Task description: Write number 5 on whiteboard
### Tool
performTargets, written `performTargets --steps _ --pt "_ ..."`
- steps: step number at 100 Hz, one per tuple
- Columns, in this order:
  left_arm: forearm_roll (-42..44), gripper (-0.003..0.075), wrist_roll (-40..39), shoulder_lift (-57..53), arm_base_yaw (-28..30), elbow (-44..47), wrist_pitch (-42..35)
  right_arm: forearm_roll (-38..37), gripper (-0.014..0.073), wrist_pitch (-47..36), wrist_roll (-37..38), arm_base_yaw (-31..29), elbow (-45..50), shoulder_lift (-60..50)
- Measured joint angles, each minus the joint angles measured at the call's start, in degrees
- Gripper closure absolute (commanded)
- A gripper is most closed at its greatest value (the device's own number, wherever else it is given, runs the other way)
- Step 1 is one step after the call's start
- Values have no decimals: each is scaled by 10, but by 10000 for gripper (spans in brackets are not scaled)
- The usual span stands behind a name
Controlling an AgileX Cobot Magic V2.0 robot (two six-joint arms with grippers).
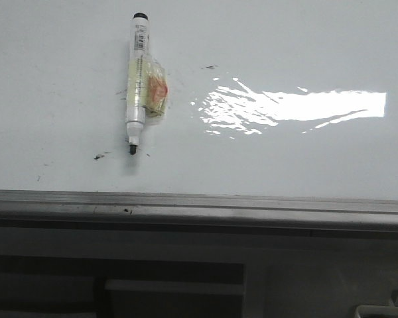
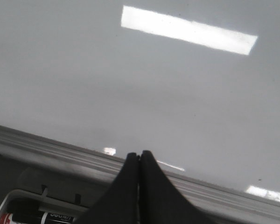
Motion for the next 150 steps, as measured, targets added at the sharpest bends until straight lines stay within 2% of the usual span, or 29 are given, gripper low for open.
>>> performTargets --steps 36,43,54,59,67,76,85,100,114,131,143,150 --pt "0 741 0 0 0 0 0 -10 657 -12 0 0 0 0" --pt "0 741 0 0 0 0 -1 -24 657 -42 0 0 0 0" --pt "-8 741 0 0 0 0 -19 -31 657 -136 0 0 0 0" --pt "-48 741 0 0 0 0 -35 -33 657 -181 0 0 0 0" --pt "-177 741 0 0 0 0 -59 -30 657 -244 4 0 0 0" --pt "-275 741 0 0 0 0 -93 5 657 -276 49 0 0 0" --pt "-315 741 0 0 0 0 -123 51 657 -269 94 0 0 0" --pt "-404 741 0 0 0 0 -140 98 657 -214 120 0 0 0" --pt "-477 741 0 0 1 0 -148 134 657 -232 131 0 0 0" --pt "-493 740 -1 0 1 0 -143 155 657 -260 141 0 0 0" --pt "-484 731 6 0 1 0 -140 161 657 -213 163 0 -13 0" --pt "-453 683 24 0 1 -11 -127 161 654 -173 170 0 -39 0"
